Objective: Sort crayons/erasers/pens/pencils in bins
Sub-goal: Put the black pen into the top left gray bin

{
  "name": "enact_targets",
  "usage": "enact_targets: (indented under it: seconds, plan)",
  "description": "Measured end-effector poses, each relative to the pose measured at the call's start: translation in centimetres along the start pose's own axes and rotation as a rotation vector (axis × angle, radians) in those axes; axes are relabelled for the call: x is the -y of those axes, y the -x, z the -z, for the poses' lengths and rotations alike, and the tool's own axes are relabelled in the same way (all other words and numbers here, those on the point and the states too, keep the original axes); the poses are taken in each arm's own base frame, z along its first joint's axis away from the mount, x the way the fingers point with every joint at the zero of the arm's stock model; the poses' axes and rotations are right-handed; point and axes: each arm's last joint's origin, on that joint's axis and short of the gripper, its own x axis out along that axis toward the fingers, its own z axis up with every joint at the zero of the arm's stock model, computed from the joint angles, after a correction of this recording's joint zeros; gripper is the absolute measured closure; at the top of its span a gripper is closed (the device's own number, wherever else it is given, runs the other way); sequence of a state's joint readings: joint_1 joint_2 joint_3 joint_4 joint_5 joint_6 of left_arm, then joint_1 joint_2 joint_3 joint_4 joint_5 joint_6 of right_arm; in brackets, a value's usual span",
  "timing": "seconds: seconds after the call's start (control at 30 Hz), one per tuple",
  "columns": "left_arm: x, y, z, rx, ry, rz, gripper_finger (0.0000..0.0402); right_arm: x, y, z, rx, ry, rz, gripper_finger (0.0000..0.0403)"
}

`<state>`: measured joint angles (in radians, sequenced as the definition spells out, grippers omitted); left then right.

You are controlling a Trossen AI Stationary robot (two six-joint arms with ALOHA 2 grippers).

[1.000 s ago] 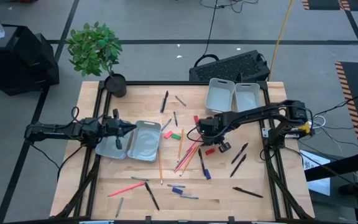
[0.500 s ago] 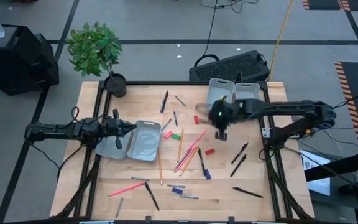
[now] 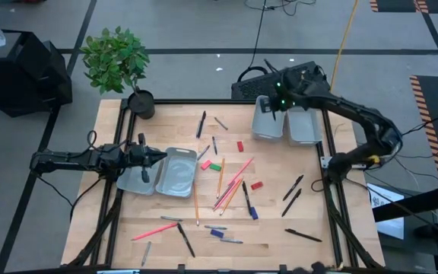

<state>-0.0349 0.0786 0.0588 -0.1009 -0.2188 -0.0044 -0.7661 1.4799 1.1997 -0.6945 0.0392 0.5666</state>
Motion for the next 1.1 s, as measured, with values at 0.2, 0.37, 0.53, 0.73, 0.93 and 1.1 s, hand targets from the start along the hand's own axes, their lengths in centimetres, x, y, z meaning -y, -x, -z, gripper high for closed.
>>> enact_targets:
  seconds: [0.2, 0.37, 0.53, 0.73, 0.93, 1.1]
  plan:
    - [0.0, 0.0, 0.0, 0.0, 0.0, 0.0, 0.0378, 0.3, -3.8, 0.5, -0.132, -0.067, 0.077, 0.0372]
    - [0.0, 0.0, 0.0, 0.0, 0.0, 0.0, 0.0378, -0.3, -6.3, 1.4, -0.207, -0.136, 0.129, 0.0371]
    - [0.0, 0.0, 0.0, 0.0, 0.0, 0.0, 0.0378, -0.6, -8.4, 2.5, -0.267, -0.167, 0.191, 0.037]
    - [0.0, 0.0, 0.0, 0.0, 0.0, 0.0, 0.0378, -0.5, -9.2, 2.6, -0.26, -0.199, 0.224, 0.035]
    - [0.0, 0.0, 0.0, 0.0, 0.0, 0.0, 0.0378, -0.8, -7.8, 2.1, -0.194, -0.194, 0.202, 0.0309]
    - [0.0, 0.0, 0.0, 0.0, 0.0, 0.0, 0.0378, -2.6, -3.9, 2.7, -0.113, -0.151, 0.122, 0.0311]
